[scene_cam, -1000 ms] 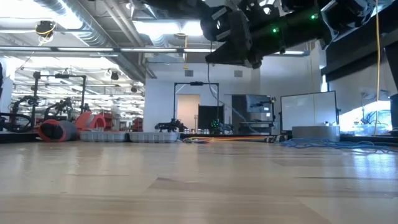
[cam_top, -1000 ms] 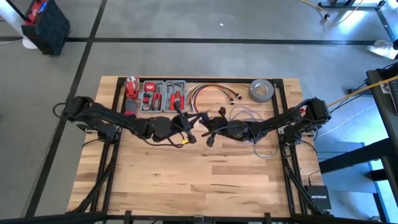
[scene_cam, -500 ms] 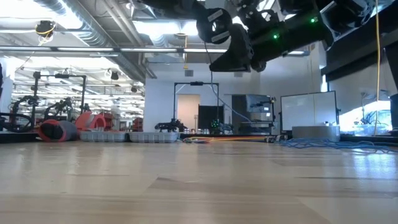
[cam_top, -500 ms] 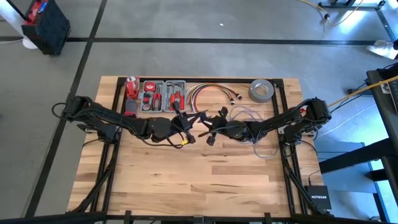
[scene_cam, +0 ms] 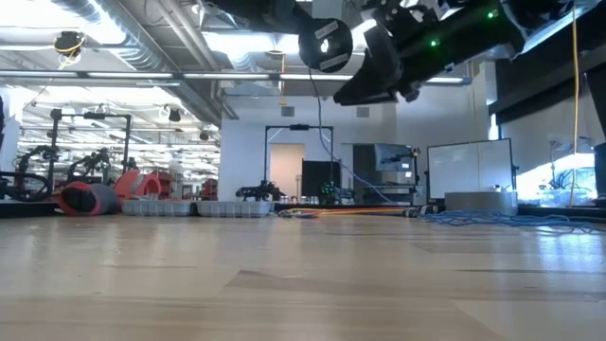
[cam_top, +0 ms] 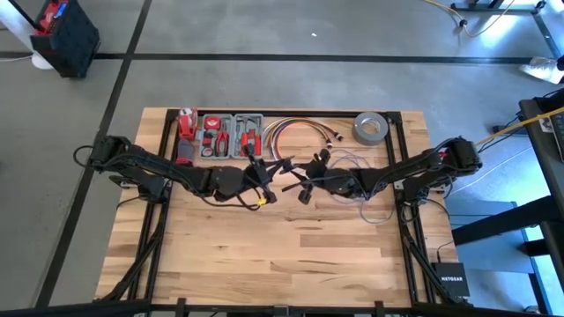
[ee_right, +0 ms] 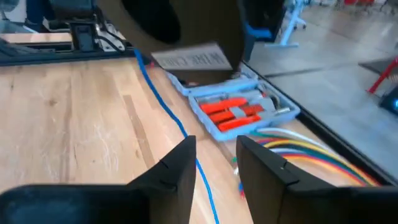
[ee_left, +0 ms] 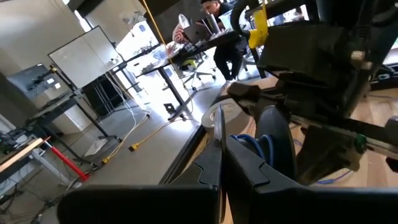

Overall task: Coil cords
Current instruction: Coil the blue wire onto the black spool

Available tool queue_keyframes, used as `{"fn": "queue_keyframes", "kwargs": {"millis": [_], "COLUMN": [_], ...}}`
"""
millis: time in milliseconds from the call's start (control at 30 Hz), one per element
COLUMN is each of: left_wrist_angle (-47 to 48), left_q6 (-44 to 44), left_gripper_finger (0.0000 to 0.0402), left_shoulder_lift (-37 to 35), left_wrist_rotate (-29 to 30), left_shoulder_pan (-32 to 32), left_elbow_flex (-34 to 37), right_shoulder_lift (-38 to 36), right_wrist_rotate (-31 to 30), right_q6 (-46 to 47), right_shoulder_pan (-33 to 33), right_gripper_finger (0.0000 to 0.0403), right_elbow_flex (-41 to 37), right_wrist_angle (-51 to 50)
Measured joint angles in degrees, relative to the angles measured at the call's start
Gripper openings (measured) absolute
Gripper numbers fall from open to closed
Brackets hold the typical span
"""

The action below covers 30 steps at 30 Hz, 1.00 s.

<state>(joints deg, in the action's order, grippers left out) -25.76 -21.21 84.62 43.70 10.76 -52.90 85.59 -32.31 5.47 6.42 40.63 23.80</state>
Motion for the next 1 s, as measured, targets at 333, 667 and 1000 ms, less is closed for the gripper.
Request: {"fn": "queue_keyframes", "kwargs": {"millis": [333, 667, 1000], "left_wrist_angle": [-0.1, -0.2, 0.3], "left_q6": [0.2, -0.4, -1.2], "left_gripper_finger": [0.0, 0.0, 0.0], "left_shoulder_lift": [0.0, 0.0, 0.0], "left_wrist_rotate": [0.0, 0.0, 0.0], "left_shoulder_pan": [0.0, 0.0, 0.1], "left_elbow_flex": [0.0, 0.0, -0.5], "right_shoulder_lift": [-1.3, -1.0, -11.2], "right_wrist_rotate": [4.0, 11.3, 7.9], "right_q6": [2.0, 3.7, -0.2], "right_shoulder_pan": [0.0, 0.0, 0.0], "right_gripper_finger": [0.012, 0.0218, 0.0247], "right_elbow_flex": [0.0, 0.1, -0.6], "right_wrist_angle": [-5.9, -6.5, -19.7]}}
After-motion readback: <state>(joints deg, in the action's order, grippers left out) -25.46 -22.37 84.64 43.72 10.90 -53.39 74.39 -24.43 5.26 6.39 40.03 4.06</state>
